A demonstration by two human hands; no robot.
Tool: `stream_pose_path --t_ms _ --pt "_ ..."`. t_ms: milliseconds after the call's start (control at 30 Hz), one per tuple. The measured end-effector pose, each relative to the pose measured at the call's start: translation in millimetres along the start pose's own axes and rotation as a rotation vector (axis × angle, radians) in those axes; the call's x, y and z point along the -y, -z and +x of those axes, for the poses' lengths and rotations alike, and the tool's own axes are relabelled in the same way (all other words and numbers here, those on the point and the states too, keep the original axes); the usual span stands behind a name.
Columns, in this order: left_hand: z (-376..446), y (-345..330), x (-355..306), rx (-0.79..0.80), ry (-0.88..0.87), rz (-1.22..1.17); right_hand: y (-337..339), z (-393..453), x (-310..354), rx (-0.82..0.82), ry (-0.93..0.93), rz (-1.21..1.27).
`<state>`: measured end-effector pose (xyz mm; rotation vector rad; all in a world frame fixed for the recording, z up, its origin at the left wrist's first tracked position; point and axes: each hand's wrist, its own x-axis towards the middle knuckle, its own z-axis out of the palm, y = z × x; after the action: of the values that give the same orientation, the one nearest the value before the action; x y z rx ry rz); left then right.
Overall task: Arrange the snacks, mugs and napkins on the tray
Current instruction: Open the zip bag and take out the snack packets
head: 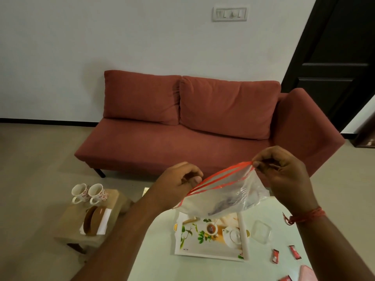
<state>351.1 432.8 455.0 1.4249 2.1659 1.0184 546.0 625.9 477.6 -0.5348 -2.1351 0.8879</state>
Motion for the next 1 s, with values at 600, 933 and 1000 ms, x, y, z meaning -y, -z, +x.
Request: stream_pose_path --t_ms 600,933,1000 --pt "17 -19 -27 0.116 0.048 0.255 -12 -3 1 0.073 -0.049 0.015" --pt "33 -18 -33 0.165 0.138 0.062 -64 -45 27 0.551 0.401 -0.534" --pt "34 -16 -29 0.126 0.161 0.053 -75 -46 17 0.672 0.343 -0.657"
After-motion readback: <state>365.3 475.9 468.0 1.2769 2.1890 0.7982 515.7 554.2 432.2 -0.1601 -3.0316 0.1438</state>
